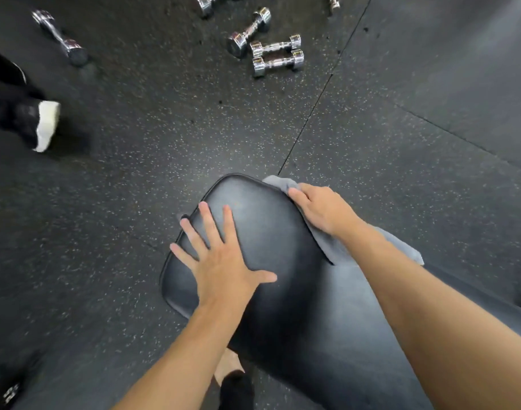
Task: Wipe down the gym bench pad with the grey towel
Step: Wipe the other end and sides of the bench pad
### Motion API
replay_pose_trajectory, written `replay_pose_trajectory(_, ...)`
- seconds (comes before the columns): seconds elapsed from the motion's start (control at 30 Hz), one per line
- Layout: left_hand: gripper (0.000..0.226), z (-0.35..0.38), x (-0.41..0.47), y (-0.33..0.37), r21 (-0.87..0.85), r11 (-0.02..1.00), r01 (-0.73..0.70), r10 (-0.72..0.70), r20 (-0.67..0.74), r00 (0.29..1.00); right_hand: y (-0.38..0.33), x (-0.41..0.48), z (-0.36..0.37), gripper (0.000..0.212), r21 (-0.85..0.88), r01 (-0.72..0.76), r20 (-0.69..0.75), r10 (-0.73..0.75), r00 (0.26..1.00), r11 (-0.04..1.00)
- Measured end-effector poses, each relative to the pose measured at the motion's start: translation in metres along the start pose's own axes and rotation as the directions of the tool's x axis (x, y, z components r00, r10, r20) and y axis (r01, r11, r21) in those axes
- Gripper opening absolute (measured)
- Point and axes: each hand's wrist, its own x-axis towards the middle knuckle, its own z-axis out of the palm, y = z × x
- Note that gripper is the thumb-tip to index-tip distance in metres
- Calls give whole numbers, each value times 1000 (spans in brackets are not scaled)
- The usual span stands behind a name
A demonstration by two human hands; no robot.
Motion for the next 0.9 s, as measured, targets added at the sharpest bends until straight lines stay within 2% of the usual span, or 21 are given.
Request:
replay_pose_trajectory(0.1, 156, 5, 14, -19, -129, 991, -21, 29, 59, 998, -64, 38, 11, 35, -34, 96, 27, -95, 995, 995)
replay_pose_trajectory(0.2, 157, 14, 18, -22, -167, 986, -28, 40, 69, 997, -111, 67, 26, 30, -123, 197, 84, -188, 979, 973)
replay_pose_trajectory(0.33, 158, 13, 18, -21, -173, 985, -23, 33, 56, 998, -145, 78, 45, 41, -339, 291, 180, -242, 953, 895)
replay_pose_trajectory(0.47, 155, 11, 17, -24, -187, 982, -31, 48, 88, 995, -128, 75, 37, 48, -259, 342, 219, -290, 932, 903)
replay_pose_trajectory(0.57, 151, 7, 17, -25, -191, 980, -56, 81, 125, 989, -110, 73, 27, 46, -155, 295, 175, -268, 947, 943)
replay_pose_trajectory(0.63, 139, 2, 14, -29, -224, 972, -77, 101, 96, 990, -112, 73, 30, 36, -165, 285, 165, -259, 952, 944)
replay_pose_trajectory(0.7, 105, -5, 7, -42, -381, 919, -106, 82, -77, 994, -125, 70, 39, 39, -269, 315, 168, -278, 946, 910)
replay_pose_trajectory(0.77, 60, -14, 0, -62, -621, 774, -126, -69, -281, 957, -141, 63, 49, 42, -406, 328, 183, -276, 944, 853)
replay_pose_trajectory(0.83, 45, -20, -2, -85, -722, 684, -105, -267, -382, 885, -154, 55, 60, 44, -547, 360, 200, -300, 933, 755)
replay_pose_trajectory(0.9, 40, -25, 0, -107, -733, 677, -66, -369, -416, 831, -167, 43, 74, 45, -626, 424, 247, -350, 904, 654)
